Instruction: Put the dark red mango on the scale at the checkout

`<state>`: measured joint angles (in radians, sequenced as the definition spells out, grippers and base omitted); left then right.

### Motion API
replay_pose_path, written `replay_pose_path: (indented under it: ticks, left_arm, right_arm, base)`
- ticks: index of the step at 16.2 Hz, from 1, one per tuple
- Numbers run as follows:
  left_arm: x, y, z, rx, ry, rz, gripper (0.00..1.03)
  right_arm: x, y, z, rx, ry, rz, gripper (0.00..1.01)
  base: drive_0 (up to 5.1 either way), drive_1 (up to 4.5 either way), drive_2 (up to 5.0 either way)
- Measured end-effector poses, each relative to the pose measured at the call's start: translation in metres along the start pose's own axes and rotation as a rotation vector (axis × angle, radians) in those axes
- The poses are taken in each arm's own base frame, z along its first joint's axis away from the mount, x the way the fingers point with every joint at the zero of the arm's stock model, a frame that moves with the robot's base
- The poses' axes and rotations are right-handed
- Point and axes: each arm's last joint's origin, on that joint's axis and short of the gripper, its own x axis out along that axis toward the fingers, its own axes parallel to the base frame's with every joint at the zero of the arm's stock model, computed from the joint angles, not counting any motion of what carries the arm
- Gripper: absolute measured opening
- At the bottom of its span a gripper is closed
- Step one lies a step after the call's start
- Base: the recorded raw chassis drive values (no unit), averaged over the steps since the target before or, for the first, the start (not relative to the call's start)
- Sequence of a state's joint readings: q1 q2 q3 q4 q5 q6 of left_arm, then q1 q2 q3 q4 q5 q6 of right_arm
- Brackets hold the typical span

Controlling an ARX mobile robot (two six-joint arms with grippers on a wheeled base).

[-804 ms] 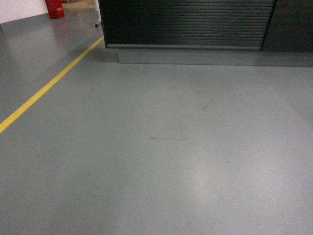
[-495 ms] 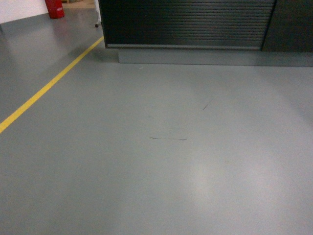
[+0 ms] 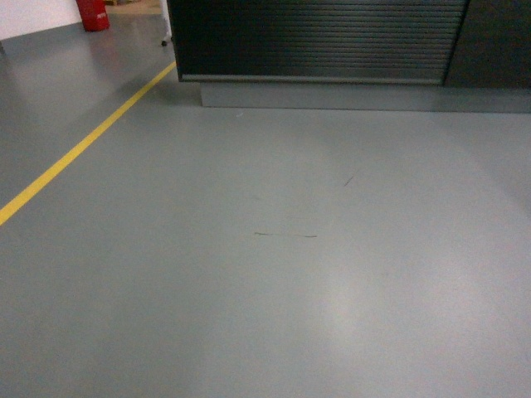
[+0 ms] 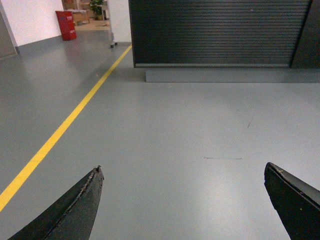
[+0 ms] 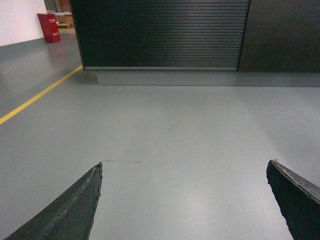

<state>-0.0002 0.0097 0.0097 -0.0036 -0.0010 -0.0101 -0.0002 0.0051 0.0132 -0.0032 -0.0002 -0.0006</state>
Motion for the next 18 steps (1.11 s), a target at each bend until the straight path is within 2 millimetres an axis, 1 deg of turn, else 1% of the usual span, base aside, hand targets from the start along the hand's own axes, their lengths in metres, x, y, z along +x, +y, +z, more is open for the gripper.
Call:
replay_pose_path:
  ticks: [2,18]
  left_arm:
    - [0.0000,0.0000,0.0000,0.000,0.000,0.000,0.98]
    - [0.0000,0.0000,-0.0004,0.000,0.005,-0.001,0.98]
  right_arm:
    - [0.0000,0.0000,0.0000,0.000,0.000,0.000,0.98]
    - [0.0000,0.0000,-0.0004,0.000,0.004,0.000,0.98]
  base:
    - [0.0,0.00,0.0]
    - [0.0,4.30,-4.2]
